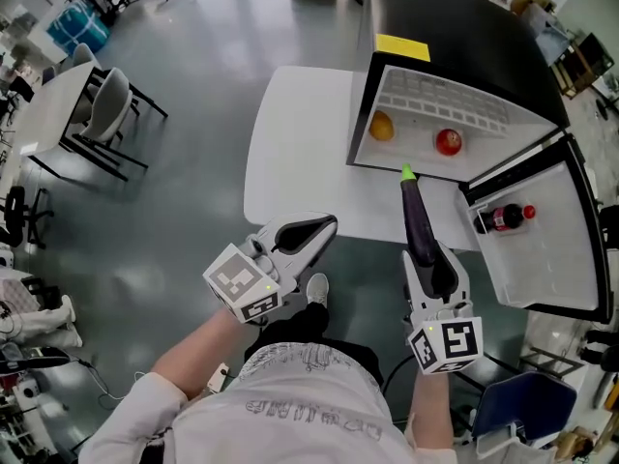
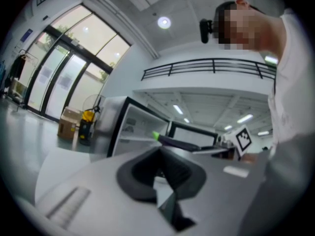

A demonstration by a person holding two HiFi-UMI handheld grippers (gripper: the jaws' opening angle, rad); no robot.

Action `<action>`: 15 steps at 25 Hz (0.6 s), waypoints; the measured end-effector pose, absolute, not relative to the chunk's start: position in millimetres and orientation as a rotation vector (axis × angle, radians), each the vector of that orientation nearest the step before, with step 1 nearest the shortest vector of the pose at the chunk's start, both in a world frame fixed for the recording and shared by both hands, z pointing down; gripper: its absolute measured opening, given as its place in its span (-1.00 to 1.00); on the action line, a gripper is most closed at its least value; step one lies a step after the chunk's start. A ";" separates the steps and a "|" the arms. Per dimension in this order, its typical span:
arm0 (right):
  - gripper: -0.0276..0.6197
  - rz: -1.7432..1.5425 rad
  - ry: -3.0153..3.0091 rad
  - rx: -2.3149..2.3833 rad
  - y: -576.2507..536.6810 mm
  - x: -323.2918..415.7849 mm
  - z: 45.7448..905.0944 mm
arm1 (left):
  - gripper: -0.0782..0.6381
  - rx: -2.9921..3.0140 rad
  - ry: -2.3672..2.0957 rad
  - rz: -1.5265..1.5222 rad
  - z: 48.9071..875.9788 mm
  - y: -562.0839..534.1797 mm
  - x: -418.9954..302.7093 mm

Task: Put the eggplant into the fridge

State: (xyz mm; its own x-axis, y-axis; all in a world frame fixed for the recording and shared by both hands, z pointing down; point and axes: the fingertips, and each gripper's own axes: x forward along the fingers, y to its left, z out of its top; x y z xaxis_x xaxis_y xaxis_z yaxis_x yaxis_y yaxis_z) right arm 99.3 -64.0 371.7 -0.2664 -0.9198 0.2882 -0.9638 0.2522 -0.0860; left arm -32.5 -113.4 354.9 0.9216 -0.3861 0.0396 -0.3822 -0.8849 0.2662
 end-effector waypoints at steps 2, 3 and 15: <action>-0.31 0.363 -2.334 1.788 -76.1 97.9 367.9 | -0.76 2.814 -0.562 -0.019 352.0 -124.5 -33.2; -0.31 0.359 -2.332 1.790 -81.7 97.3 366.4 | -0.76 2.817 -0.558 -0.018 351.1 -129.4 -33.2; -0.31 0.317 -2.309 1.798 -115.3 102.0 362.0 | -0.76 2.818 -0.561 -0.035 348.5 -162.8 -28.6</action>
